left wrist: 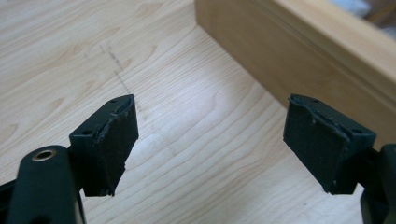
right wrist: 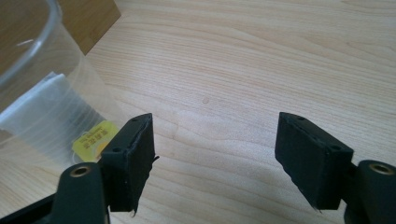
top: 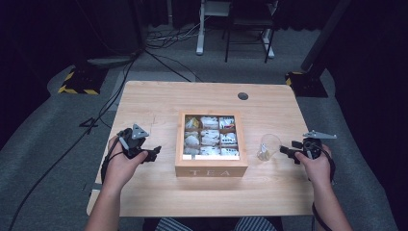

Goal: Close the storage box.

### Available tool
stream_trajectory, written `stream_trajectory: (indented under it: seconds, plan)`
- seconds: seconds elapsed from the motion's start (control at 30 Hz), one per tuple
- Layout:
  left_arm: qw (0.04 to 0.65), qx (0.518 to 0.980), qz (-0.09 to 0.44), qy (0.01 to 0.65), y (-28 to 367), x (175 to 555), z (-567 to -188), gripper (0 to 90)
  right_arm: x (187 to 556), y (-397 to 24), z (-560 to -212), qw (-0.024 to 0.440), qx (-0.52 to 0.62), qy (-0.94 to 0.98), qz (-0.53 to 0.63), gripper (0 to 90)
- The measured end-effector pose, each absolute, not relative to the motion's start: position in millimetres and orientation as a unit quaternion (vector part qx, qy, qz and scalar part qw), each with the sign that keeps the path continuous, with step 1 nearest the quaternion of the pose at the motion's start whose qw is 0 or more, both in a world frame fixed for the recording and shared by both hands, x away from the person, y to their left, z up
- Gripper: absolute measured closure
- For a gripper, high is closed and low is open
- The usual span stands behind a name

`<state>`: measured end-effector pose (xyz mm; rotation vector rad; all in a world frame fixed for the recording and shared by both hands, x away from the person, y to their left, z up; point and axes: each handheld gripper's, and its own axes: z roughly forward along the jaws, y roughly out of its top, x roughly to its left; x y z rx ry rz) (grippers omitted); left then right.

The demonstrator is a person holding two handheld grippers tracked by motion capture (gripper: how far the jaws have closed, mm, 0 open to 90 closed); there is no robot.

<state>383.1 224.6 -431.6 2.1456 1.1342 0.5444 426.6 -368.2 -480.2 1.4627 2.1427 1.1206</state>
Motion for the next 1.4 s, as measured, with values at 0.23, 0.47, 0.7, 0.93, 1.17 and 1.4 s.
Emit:
stream_trajectory:
  seconds: [0.23,0.47,0.7,0.93,1.17,1.4]
  plan:
    - [0.318,0.807,0.205,0.454,237,391,-453,18.6,429,-370,-487,0.158,0.505,0.754,0.389,27.5]
    - [0.318,0.798,0.206,0.469,246,398,-473,18.8,430,-369,-493,0.167,0.496,0.762,0.382,24.7]
    - [0.316,0.794,0.200,0.479,247,401,-485,18.8,432,-367,-500,0.173,0.490,0.769,0.372,23.3]
    - [0.317,0.788,0.197,0.490,250,405,-500,18.1,433,-364,-503,0.191,0.481,0.773,0.366,21.3]
    - [0.321,0.787,0.196,0.489,250,407,-504,16.9,434,-360,-503,0.206,0.467,0.786,0.349,19.3]
    - [0.322,0.786,0.186,0.493,251,408,-504,15.4,434,-360,-504,0.207,0.466,0.787,0.348,18.9]
